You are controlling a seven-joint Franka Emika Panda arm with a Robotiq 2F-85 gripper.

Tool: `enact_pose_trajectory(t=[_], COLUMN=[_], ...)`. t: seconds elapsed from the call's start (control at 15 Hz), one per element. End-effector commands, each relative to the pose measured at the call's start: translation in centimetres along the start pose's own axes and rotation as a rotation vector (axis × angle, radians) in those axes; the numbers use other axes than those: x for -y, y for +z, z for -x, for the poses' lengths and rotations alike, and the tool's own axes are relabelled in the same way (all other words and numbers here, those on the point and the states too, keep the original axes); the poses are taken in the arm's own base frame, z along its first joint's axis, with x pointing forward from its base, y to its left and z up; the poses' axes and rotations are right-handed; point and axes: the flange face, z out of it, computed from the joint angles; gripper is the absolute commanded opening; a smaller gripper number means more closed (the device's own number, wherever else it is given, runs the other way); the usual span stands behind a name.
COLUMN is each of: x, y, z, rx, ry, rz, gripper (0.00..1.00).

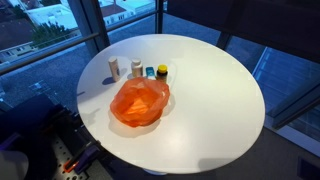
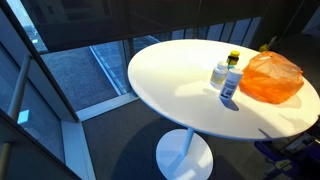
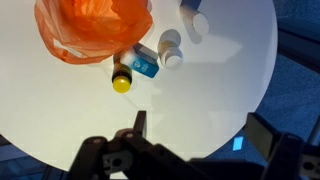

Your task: Pick up the white bottle on the left and place it in the orange plastic bag

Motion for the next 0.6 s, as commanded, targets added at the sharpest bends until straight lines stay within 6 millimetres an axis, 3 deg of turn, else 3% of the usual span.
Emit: enact_pose_trajectory(t=[0.0,0.27,0.53], x=[0.5,0.9,1.3], y=[1.0,3.9,7.7], z=[-1.9,-3.2,-2.7], rx=[0.003,0.042,0.13], ry=[0.04,0.067,0.037], rz=[0.045,0.103,0.159], gripper=[1.0,1.0,1.0])
